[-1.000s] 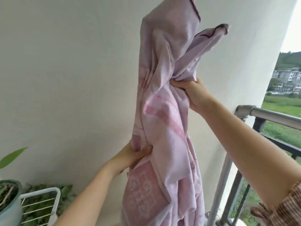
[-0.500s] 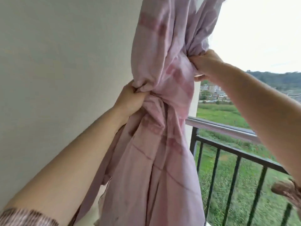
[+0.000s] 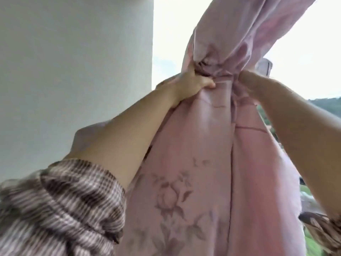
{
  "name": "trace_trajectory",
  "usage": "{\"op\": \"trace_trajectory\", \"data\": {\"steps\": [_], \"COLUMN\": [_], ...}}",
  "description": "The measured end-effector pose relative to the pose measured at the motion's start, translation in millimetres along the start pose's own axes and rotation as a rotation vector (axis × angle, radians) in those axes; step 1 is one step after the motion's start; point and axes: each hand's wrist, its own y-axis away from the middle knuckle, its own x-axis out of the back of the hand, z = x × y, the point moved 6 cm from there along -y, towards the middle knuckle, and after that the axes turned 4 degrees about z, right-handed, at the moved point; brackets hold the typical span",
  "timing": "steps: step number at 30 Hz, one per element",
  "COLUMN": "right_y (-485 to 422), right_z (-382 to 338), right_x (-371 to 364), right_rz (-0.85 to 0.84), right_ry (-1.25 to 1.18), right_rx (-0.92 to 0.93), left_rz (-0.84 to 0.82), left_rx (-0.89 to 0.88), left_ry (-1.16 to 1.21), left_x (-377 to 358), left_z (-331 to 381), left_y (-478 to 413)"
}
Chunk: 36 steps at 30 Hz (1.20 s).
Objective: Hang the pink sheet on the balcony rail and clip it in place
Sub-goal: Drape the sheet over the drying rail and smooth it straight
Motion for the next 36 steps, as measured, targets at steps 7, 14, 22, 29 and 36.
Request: {"op": "trace_trajectory", "data": {"steps": [7, 14, 22, 29, 36], "right_y": [83.1, 151.3, 196.4, 213.8, 193.9], "right_z": [106.7, 101.1, 83.4, 70.5, 19.1], "right_x": [-4.6, -60.4, -93.9, -86.0, -15.5], "right_rz": [-0.445, -0.482, -0.137, 0.128, 0.501], "right_ry": [0.694, 0.895, 1.079, 1.317, 0.802], "right_rx": [-0.297, 0.024, 0.405, 0.562, 0.378], "left_rz": [-0.783, -0.648, -0.390, 0.082, 0.090], "left_rx": [0.496, 0.369, 0.279, 0.330, 0.258], "left_ry": [-0.542, -0.820, -0.827, -0.013, 0.543], "left_x": [-107.3, -35.6, 33.6, 46.2, 40.1], "left_z": [-138.8, -108.4, -110.4, -100.0, -12.2], "left_y": [57.5, 97.9, 178.9, 181.3, 142.1]}}
